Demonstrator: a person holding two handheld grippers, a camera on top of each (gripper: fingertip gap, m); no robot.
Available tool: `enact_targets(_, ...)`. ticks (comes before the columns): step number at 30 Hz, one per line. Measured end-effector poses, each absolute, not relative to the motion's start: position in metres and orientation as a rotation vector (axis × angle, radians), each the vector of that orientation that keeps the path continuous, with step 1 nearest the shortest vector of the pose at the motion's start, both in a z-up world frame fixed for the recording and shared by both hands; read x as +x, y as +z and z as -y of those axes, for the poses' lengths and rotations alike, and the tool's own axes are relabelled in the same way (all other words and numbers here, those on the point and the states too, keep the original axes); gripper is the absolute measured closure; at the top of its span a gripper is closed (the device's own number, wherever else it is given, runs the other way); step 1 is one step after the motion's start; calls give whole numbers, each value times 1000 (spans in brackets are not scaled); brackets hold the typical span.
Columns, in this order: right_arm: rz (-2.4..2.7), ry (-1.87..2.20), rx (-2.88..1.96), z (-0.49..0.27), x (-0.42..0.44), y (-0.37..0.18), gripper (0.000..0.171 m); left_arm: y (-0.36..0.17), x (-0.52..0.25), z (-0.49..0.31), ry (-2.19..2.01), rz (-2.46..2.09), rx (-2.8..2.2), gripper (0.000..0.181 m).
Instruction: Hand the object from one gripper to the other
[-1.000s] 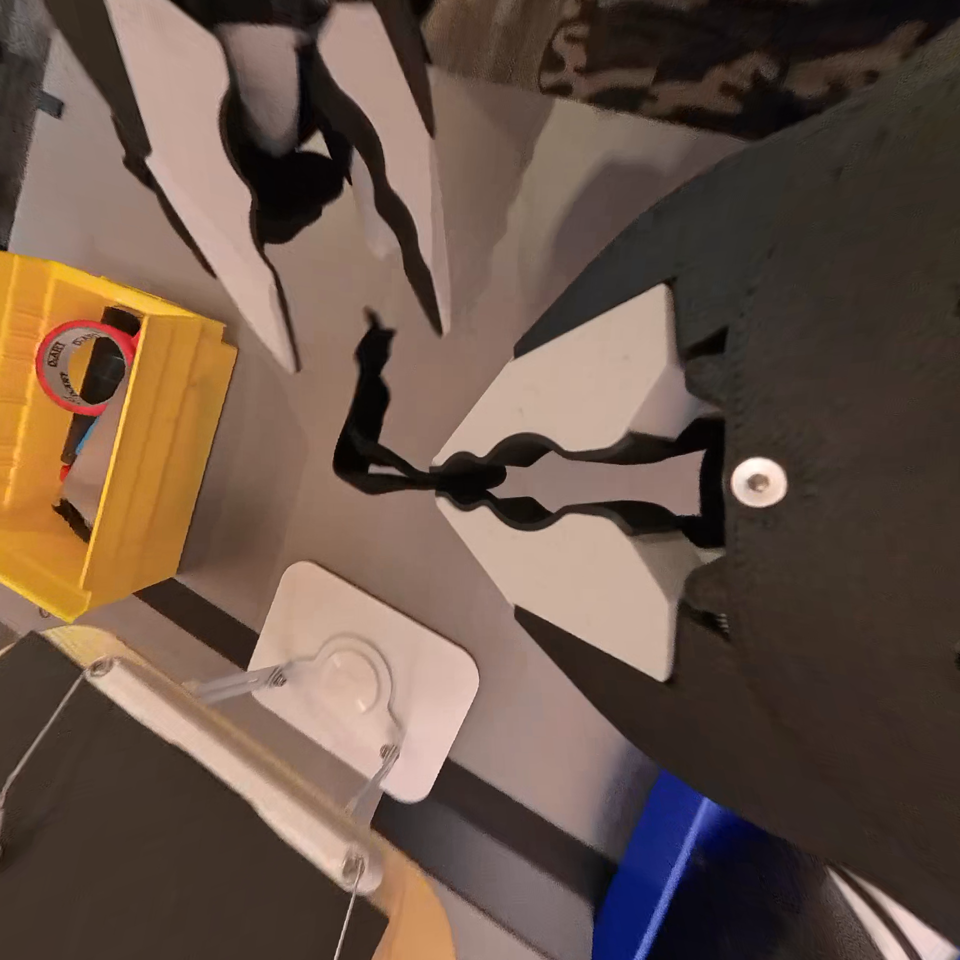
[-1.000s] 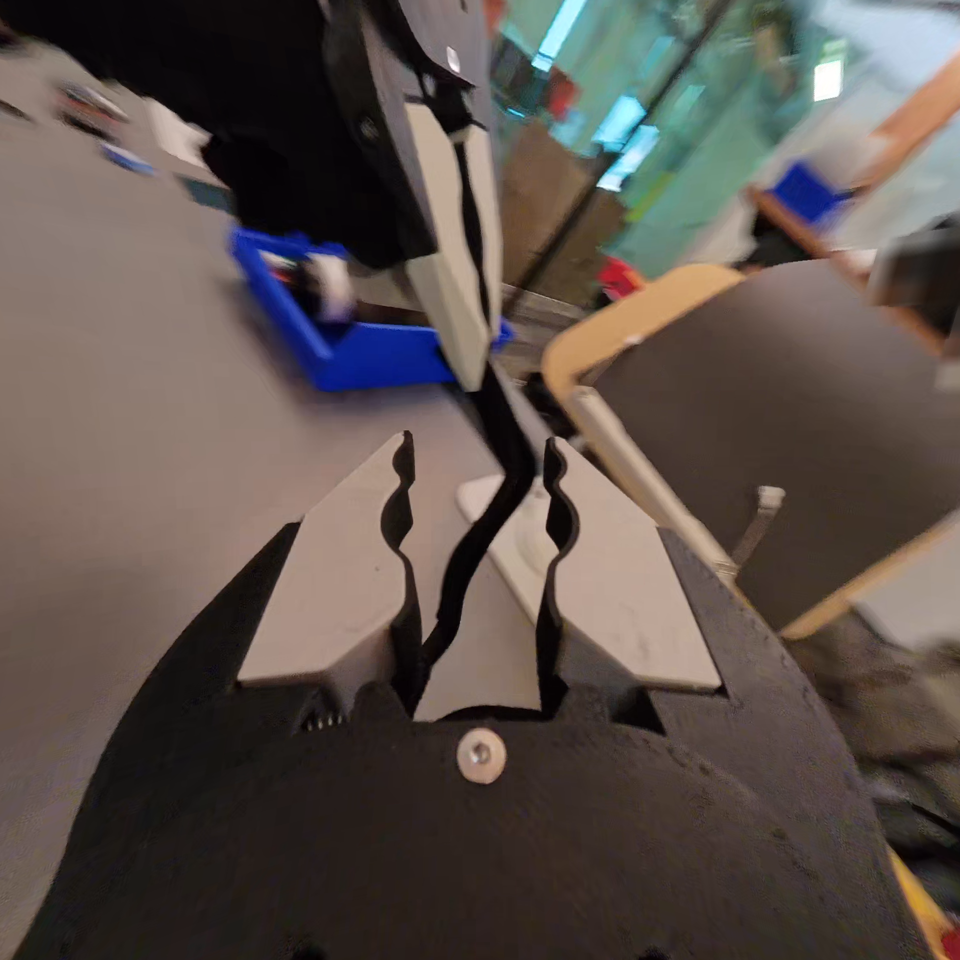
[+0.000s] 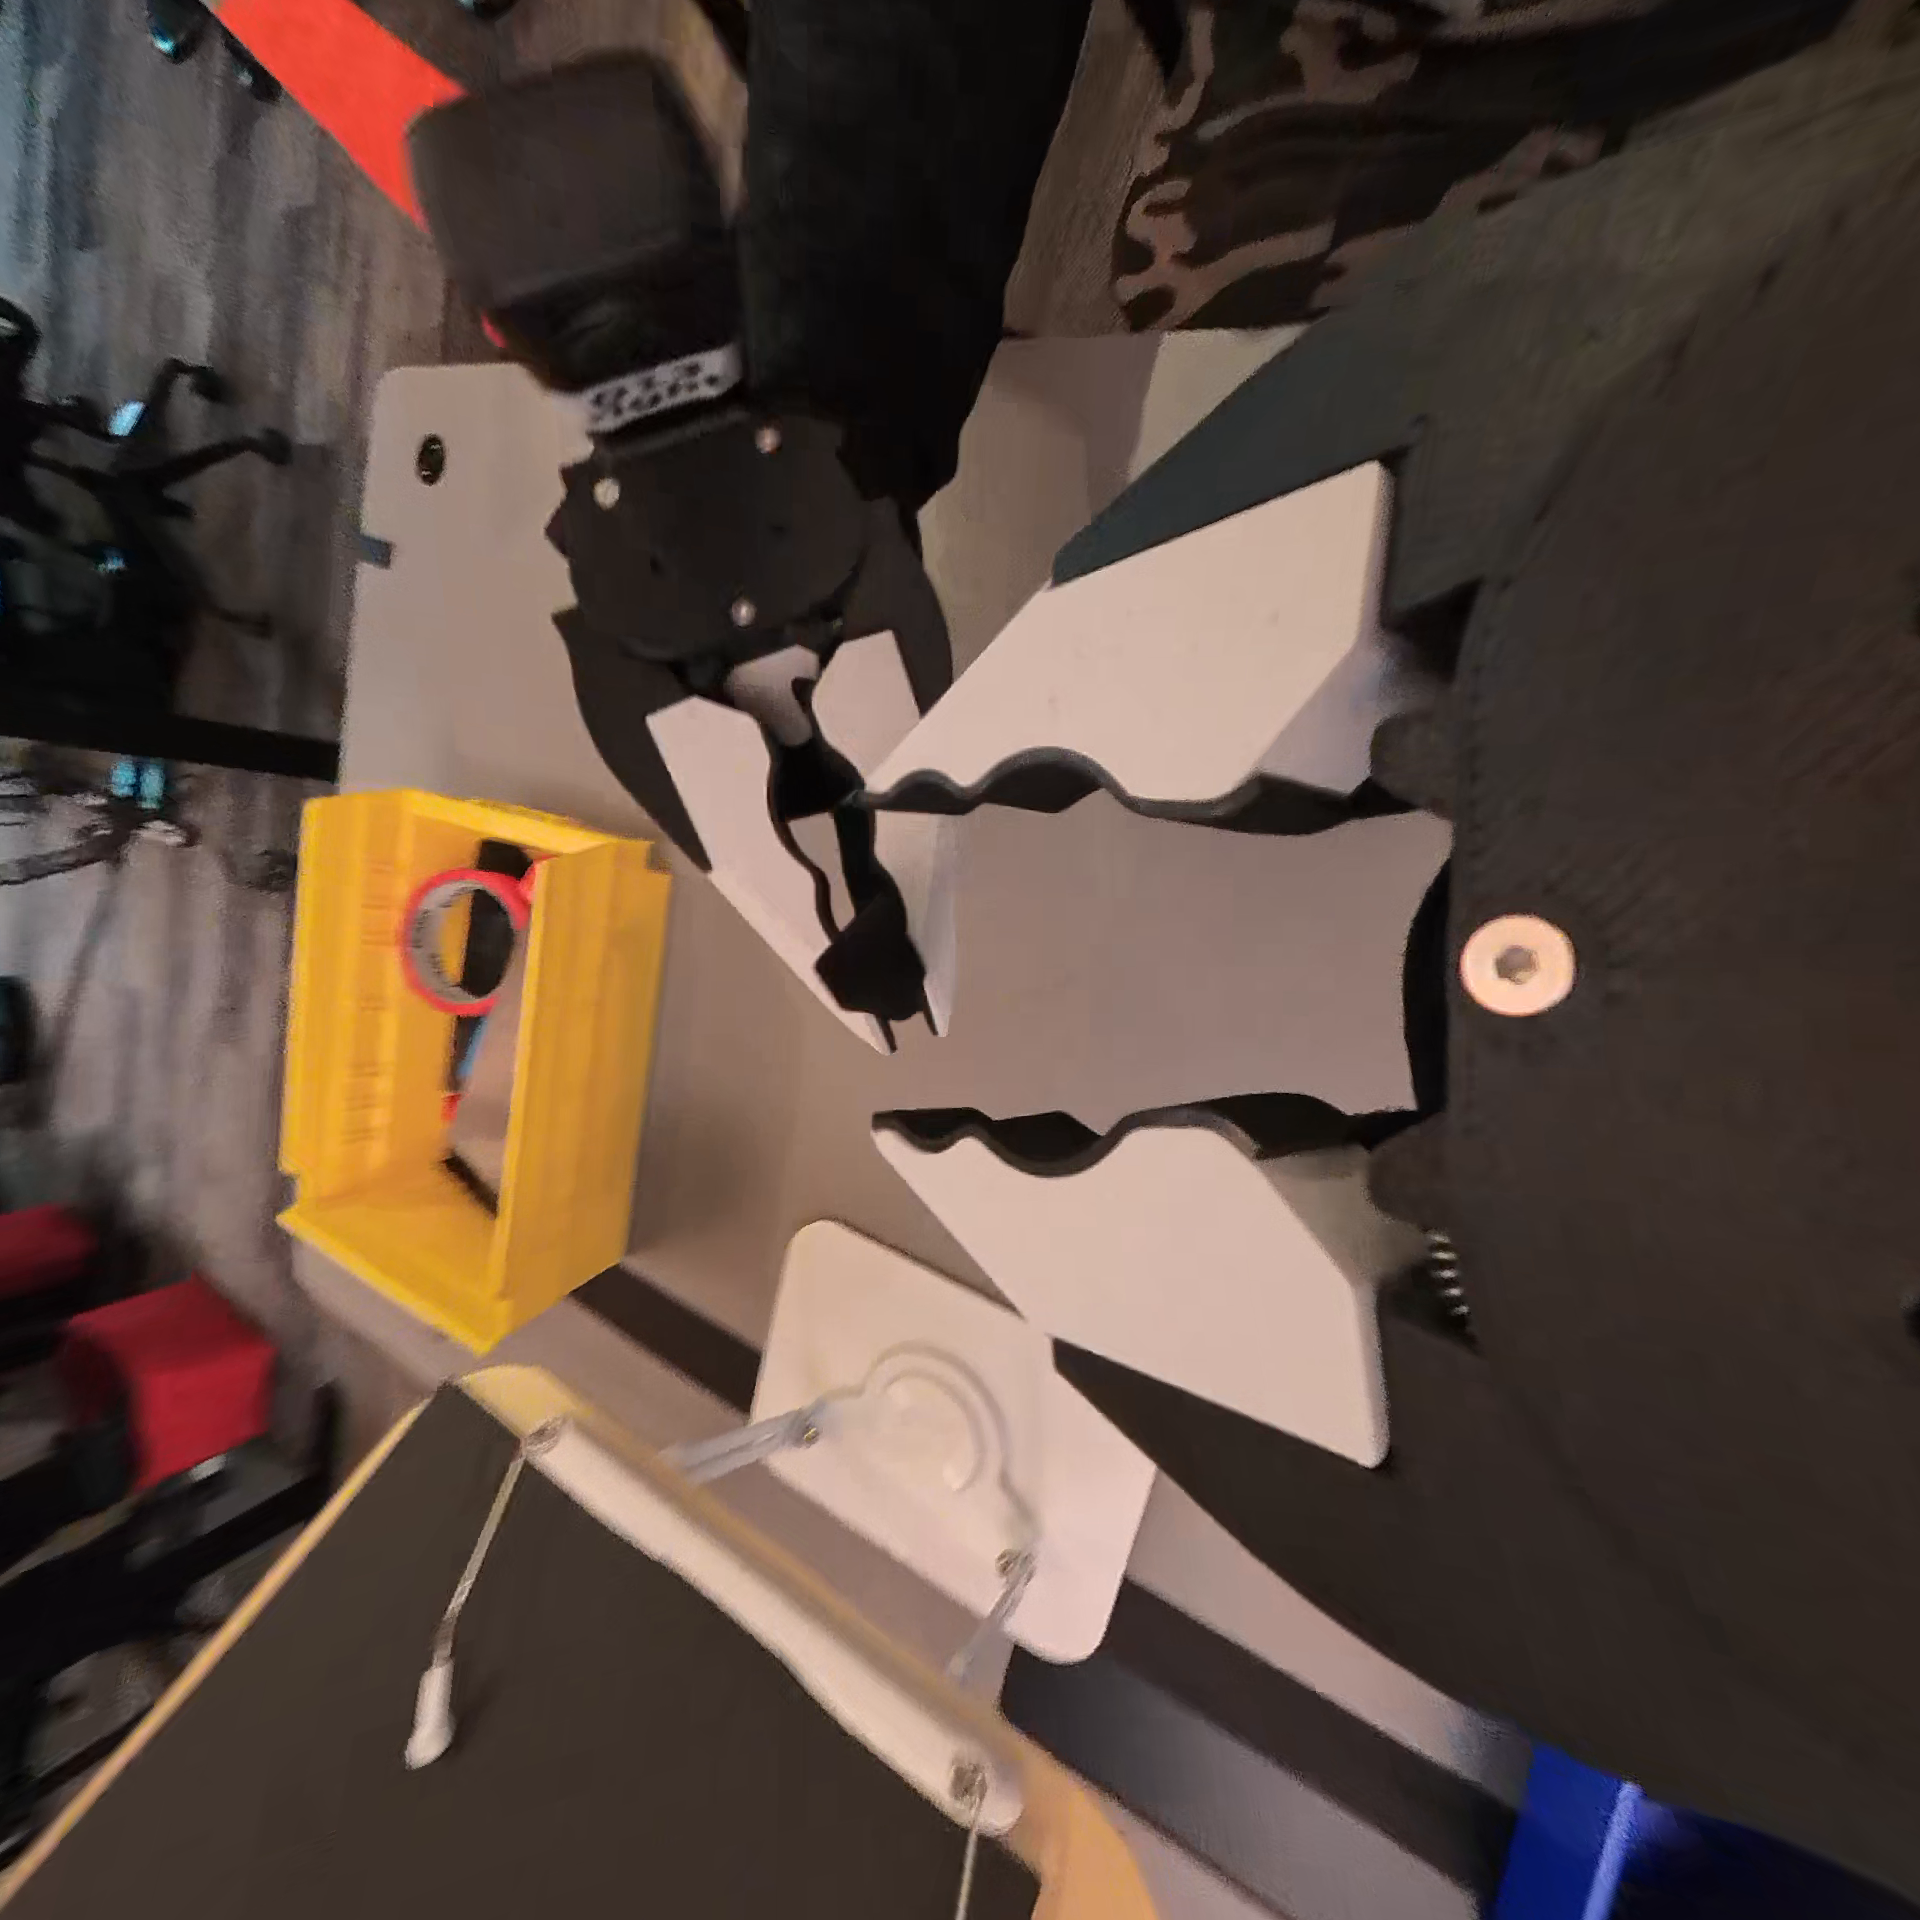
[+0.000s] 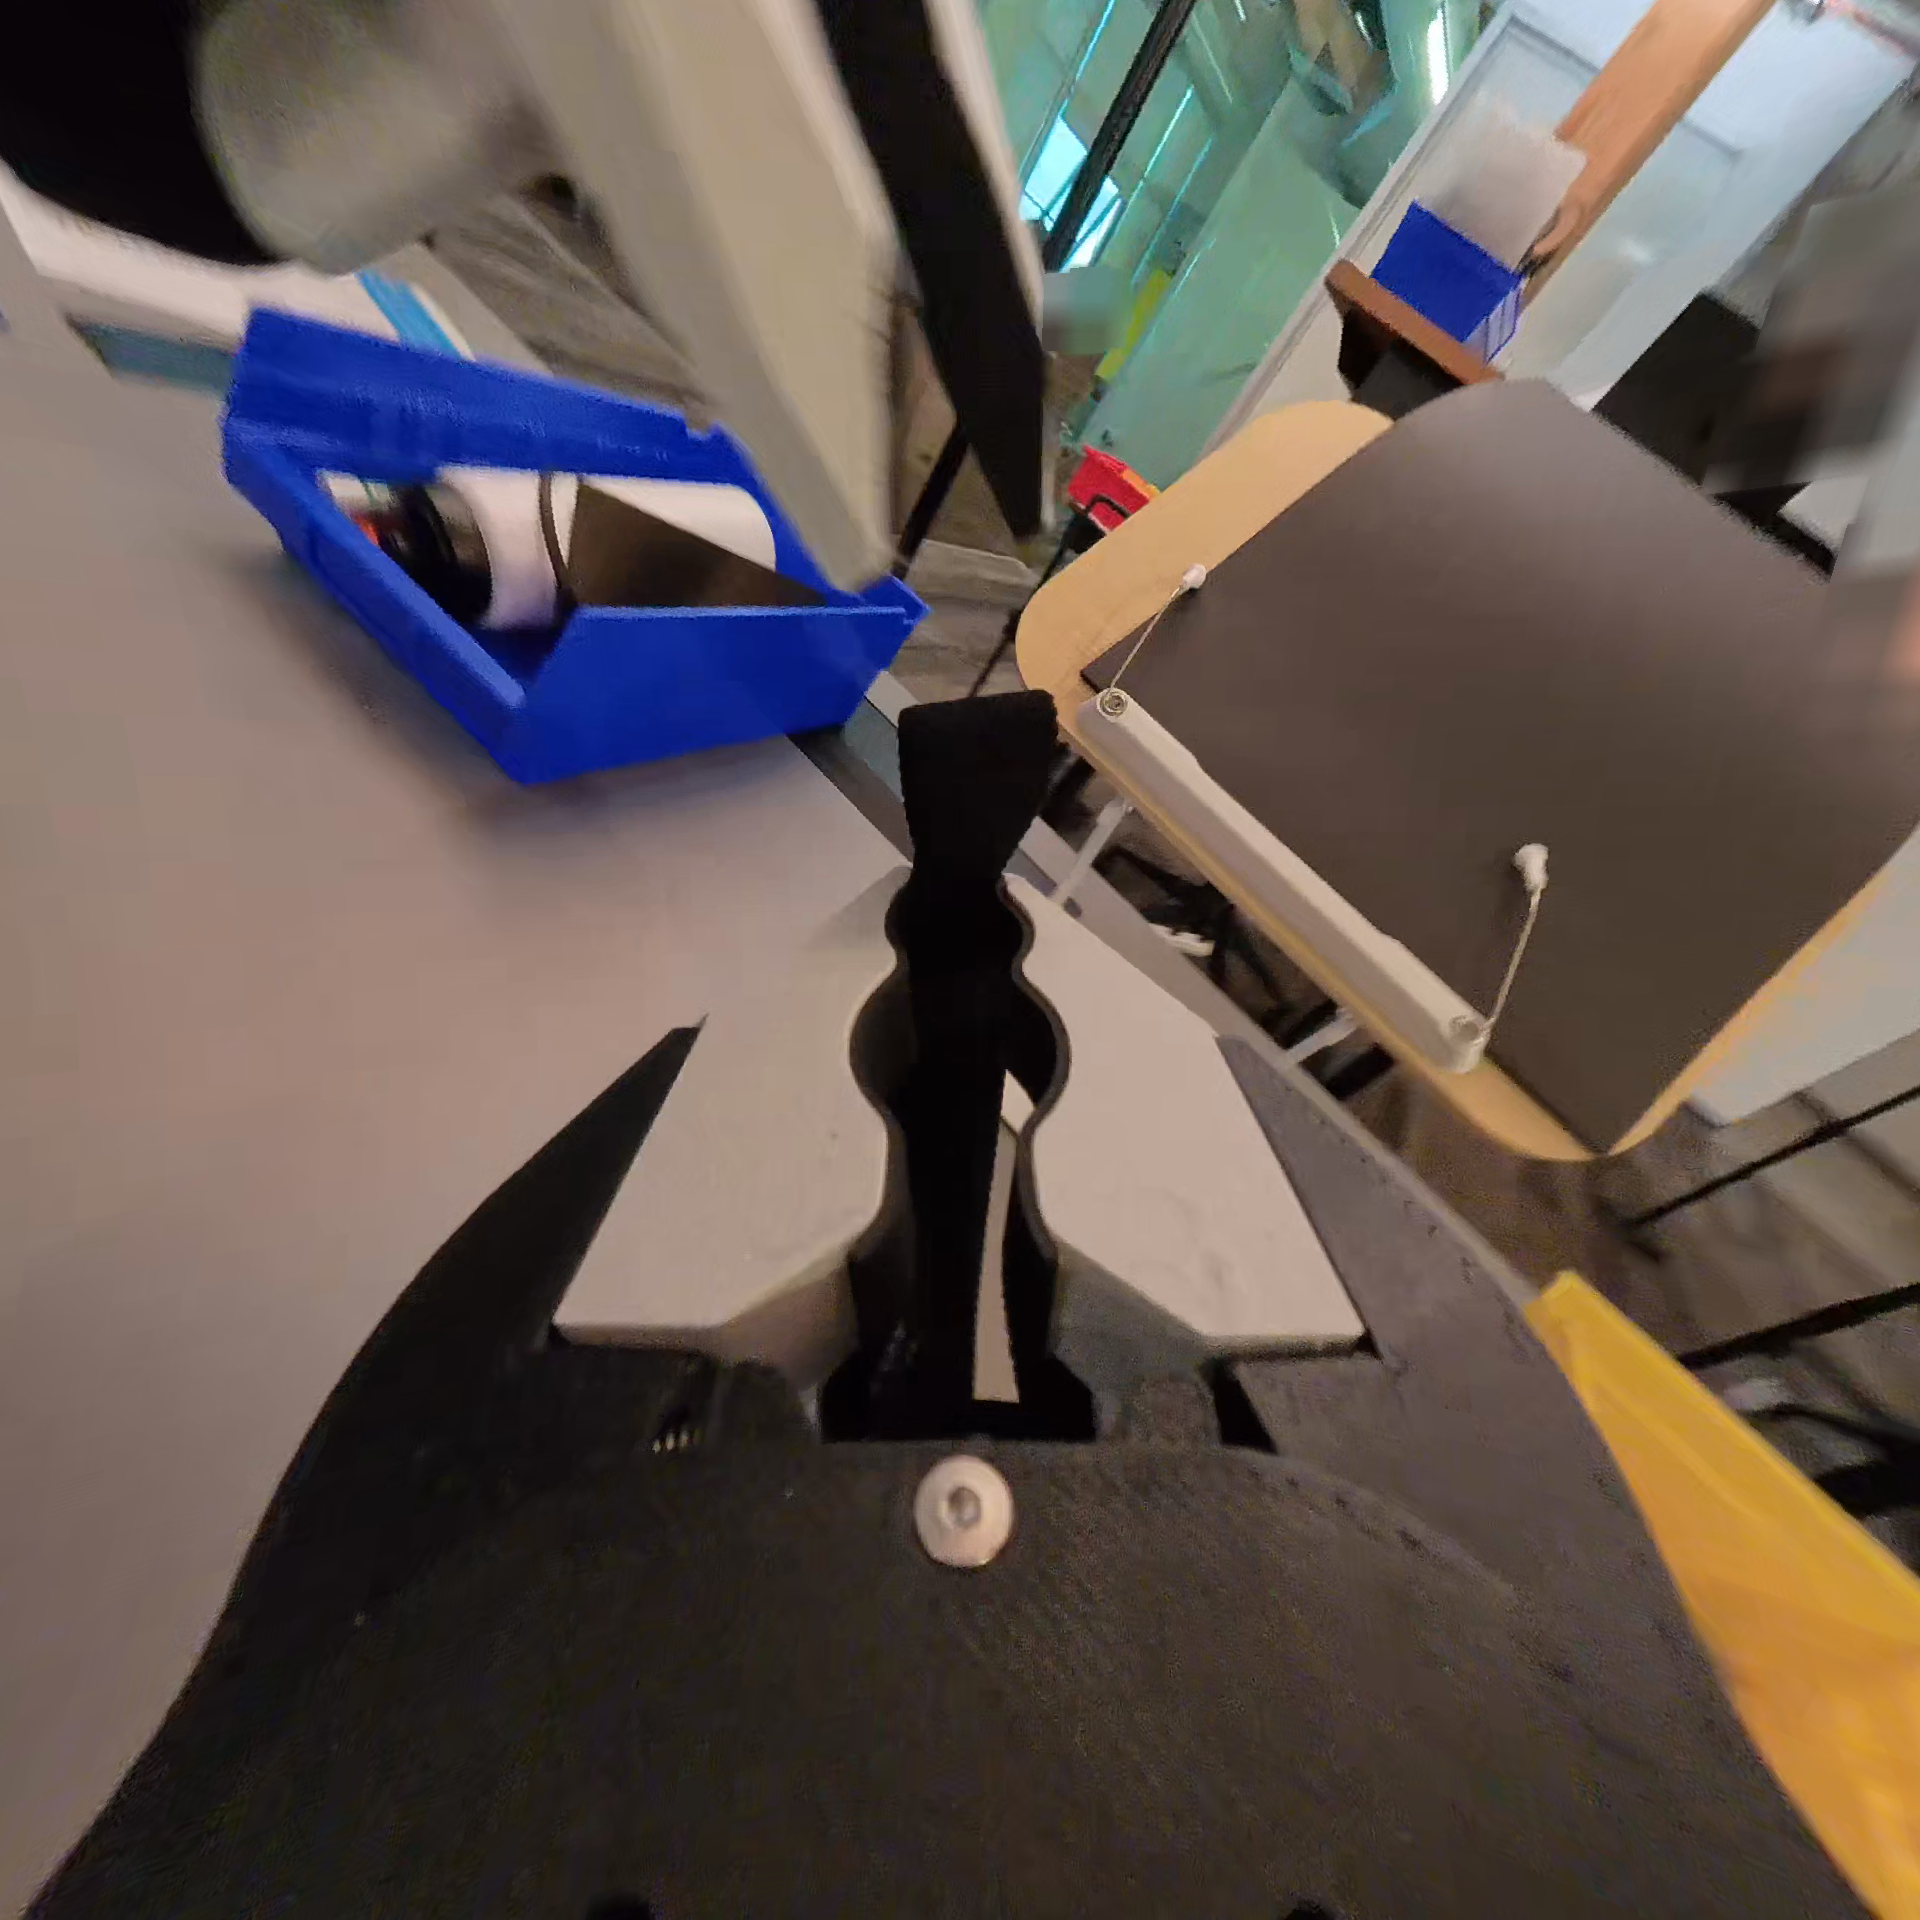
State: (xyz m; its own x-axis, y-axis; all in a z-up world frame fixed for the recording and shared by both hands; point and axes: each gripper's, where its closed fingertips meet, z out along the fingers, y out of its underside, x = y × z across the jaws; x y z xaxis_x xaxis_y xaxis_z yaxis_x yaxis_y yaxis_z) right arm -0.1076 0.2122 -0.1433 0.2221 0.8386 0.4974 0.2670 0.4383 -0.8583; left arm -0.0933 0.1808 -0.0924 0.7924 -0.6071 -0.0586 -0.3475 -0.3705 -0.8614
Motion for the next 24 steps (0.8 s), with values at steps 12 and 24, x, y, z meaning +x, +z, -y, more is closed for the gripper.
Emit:
enact_targets(12,1071,1695,-1216,-193,-80,-100,169,-146,-67,-171,-368,-723,-1896,130)
enact_targets(24,1223,2327,-822,-129,-41,-73,168,-134,-5,-130,-1184,-874,-1547,141)
